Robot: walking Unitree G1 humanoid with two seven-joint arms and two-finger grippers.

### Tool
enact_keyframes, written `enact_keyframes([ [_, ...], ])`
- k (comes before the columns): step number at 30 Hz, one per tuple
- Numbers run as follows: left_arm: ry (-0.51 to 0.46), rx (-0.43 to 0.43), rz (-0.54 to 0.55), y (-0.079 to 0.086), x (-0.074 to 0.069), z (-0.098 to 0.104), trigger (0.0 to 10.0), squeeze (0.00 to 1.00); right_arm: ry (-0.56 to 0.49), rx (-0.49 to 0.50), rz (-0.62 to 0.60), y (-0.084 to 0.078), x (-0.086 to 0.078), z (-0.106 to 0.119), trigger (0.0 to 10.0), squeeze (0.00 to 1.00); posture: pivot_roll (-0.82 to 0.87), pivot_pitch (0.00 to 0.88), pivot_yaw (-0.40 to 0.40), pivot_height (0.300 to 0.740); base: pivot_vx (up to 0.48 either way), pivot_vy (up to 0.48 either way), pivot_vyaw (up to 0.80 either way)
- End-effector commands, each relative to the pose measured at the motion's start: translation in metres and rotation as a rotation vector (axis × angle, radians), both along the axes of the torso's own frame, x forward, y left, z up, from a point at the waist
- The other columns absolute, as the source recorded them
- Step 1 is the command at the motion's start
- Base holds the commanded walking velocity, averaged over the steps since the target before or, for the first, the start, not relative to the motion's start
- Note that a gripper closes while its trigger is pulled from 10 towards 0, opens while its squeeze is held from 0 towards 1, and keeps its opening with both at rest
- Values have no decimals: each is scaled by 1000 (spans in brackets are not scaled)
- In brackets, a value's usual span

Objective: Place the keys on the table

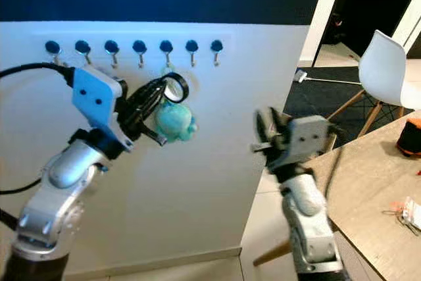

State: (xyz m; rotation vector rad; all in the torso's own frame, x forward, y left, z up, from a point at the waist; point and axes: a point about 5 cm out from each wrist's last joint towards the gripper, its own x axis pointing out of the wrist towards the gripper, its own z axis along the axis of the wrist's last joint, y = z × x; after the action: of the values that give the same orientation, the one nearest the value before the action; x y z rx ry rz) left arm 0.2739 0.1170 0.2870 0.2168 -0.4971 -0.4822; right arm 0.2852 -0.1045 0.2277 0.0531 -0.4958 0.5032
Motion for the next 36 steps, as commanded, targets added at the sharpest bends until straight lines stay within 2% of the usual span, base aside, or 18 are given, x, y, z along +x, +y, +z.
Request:
enact_keyframes([
  [1, 10, -1, 10, -1, 3, -2, 10000, 0, 22, -1, 96, 11, -7, -1, 10000, 0, 115, 112, -35, 740, 0, 0, 0],
  [2, 10, -2, 15, -1, 4, -2, 10000, 0, 26, -6, 131, 16, -10, -2, 10000, 0, 115, 112, -35, 740, 0, 0, 0],
  [3, 9, -2, 23, 1, 5, -1, 10000, 0, 28, -8, 152, 19, -12, -2, 10000, 871, 124, 111, -42, 740, 0, 0, 0],
  [4, 8, -1, 31, 2, 6, -1, 10000, 0, 31, -8, 166, 20, -14, -3, 10000, 1000, 124, 111, -42, 740, 0, 0, 0],
  [10, 10, -1, 52, 6, 7, -1, 10000, 0, 29, -19, 161, 17, -18, -2, 10000, 1000, 125, 112, -44, 740, 0, 0, 0],
  [11, 13, 0, 48, 6, 7, -2, 10000, 0, 19, -20, 155, 14, -19, 2, 10000, 0, 121, 111, -41, 740, 0, 0, 0],
  [18, 22, 11, -28, -2, 2, -3, 10000, 0, -21, -7, 167, 15, -18, 16, 10000, 0, 109, 106, -31, 740, 0, 0, 0],
  [20, 26, 15, -75, -7, -3, -4, 10000, 0, -27, 5, 203, 21, -17, 19, 10000, 0, 114, 104, -33, 740, 0, 0, 0],
  [30, 24, 3, -96, -8, -7, -2, 10000, 0, -47, 28, 252, 35, -9, 27, 10000, 0, 142, 94, -48, 740, 0, 0, 0],
  [31, 24, 2, -96, -8, -8, -2, 10000, 0, -48, 31, 258, 36, -8, 28, 8078, 0, 146, 93, -50, 740, 0, 0, 0],
  [33, 24, 2, -96, -8, -8, -2, 10000, 0, -47, 32, 261, 37, -8, 28, 8078, 0, 146, 93, -50, 740, 0, 0, 0],
  [34, 24, 3, -95, -8, -8, -2, 10000, 0, -45, 37, 264, 38, -7, 28, 902, 0, 149, 91, -53, 740, 0, 0, 0],
  [35, 25, 6, -87, -7, -8, -3, 10000, 0, -42, 44, 266, 38, -6, 28, 0, 0, 150, 88, -54, 740, 0, 0, 0],
  [36, 25, 7, -84, -6, -7, -3, 10000, 0, -42, 46, 266, 38, -6, 28, 0, 0, 150, 88, -54, 740, 0, 0, 0],
])
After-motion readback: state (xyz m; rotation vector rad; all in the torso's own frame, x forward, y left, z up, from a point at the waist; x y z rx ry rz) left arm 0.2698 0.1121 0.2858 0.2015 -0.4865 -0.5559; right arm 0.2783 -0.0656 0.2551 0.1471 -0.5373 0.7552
